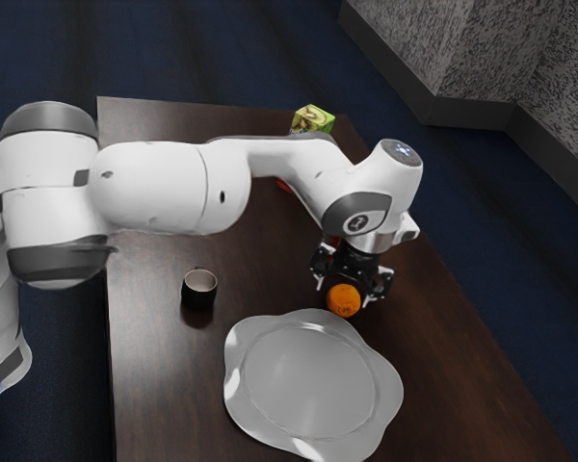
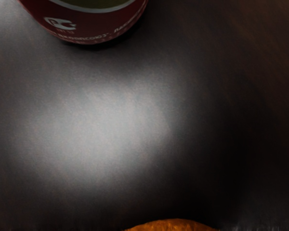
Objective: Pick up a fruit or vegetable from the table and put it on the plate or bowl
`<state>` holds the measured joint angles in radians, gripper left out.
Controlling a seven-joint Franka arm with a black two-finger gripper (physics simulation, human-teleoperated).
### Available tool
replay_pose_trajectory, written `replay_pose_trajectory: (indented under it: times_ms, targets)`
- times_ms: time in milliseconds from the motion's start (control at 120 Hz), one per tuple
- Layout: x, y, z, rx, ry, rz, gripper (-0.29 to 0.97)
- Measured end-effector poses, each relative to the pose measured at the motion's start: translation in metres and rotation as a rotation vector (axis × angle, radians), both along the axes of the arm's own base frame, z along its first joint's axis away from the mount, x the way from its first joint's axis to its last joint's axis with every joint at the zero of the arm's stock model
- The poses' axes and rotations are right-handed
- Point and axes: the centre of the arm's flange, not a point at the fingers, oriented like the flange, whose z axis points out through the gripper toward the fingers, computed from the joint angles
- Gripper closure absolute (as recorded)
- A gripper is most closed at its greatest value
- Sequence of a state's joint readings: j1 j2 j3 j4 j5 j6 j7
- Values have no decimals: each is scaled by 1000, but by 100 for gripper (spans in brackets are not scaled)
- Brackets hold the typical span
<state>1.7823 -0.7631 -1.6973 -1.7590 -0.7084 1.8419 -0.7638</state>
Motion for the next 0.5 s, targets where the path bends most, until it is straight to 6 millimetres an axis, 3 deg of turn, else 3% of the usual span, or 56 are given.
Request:
replay_pose_trajectory:
  times_ms: [267, 500]
  targets:
    - [-5, -13, -3, 6, 23, -26, 4]
    - [-5, -14, -7, 18, 28, -27, 18]
